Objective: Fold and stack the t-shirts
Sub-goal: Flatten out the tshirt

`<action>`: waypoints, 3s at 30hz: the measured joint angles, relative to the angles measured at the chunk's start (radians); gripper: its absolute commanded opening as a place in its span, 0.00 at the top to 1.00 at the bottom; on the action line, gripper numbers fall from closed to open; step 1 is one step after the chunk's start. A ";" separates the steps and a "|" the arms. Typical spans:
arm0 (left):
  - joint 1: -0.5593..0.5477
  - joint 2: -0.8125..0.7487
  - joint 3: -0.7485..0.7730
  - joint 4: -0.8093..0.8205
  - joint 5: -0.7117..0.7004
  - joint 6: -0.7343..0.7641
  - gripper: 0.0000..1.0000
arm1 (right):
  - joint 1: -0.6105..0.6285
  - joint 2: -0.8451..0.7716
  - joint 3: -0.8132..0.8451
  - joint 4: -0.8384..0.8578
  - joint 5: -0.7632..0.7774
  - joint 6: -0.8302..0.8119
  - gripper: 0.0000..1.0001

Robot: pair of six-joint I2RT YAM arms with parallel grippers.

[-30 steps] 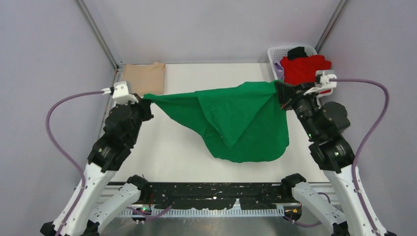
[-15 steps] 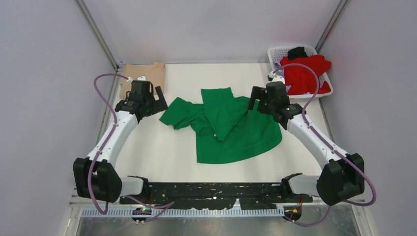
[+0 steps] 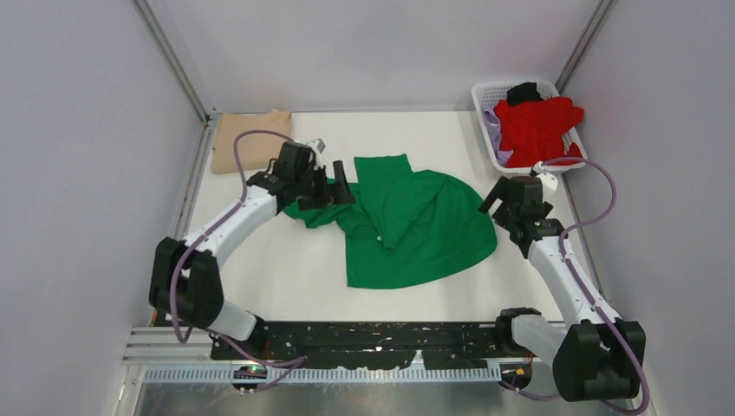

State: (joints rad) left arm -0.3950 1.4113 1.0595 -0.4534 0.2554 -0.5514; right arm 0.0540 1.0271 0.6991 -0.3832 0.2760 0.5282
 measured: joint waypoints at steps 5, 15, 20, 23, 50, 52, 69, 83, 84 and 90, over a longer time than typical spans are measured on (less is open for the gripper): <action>0.005 0.298 0.261 -0.002 0.009 -0.005 0.00 | -0.032 0.052 -0.015 0.012 -0.070 0.001 0.05; -0.011 0.652 0.557 -0.005 0.122 -0.025 0.00 | -0.036 0.206 -0.038 0.132 -0.281 -0.009 0.05; -0.040 0.654 0.413 0.019 0.176 -0.024 0.01 | -0.023 0.283 -0.039 0.193 -0.360 -0.019 0.04; -0.043 0.556 0.249 0.086 0.217 -0.032 0.00 | 0.015 0.331 -0.039 0.202 -0.375 -0.021 0.04; 0.069 0.066 -0.063 -0.166 -0.174 -0.069 0.00 | 0.093 0.112 -0.051 0.158 -0.147 -0.047 0.05; 0.087 0.108 -0.063 -0.178 -0.220 -0.070 0.01 | 0.077 0.146 -0.051 0.156 -0.148 -0.046 0.05; 0.097 0.336 0.019 -0.142 -0.238 -0.109 0.50 | 0.070 0.289 -0.050 0.211 -0.204 -0.046 0.01; 0.101 0.403 0.082 -0.097 -0.193 -0.091 1.00 | 0.070 0.370 -0.050 0.216 -0.242 -0.055 0.09; 0.101 0.399 0.079 -0.093 -0.200 -0.086 1.00 | 0.070 0.364 -0.050 0.205 -0.238 -0.058 0.10; 0.101 0.278 0.025 -0.052 -0.220 -0.041 1.00 | 0.070 0.277 -0.095 0.166 -0.229 -0.082 0.17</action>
State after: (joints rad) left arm -0.2943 1.6890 1.0843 -0.5053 0.0349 -0.5922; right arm 0.1242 1.3041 0.6037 -0.2173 0.0471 0.4465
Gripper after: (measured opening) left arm 0.020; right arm 0.882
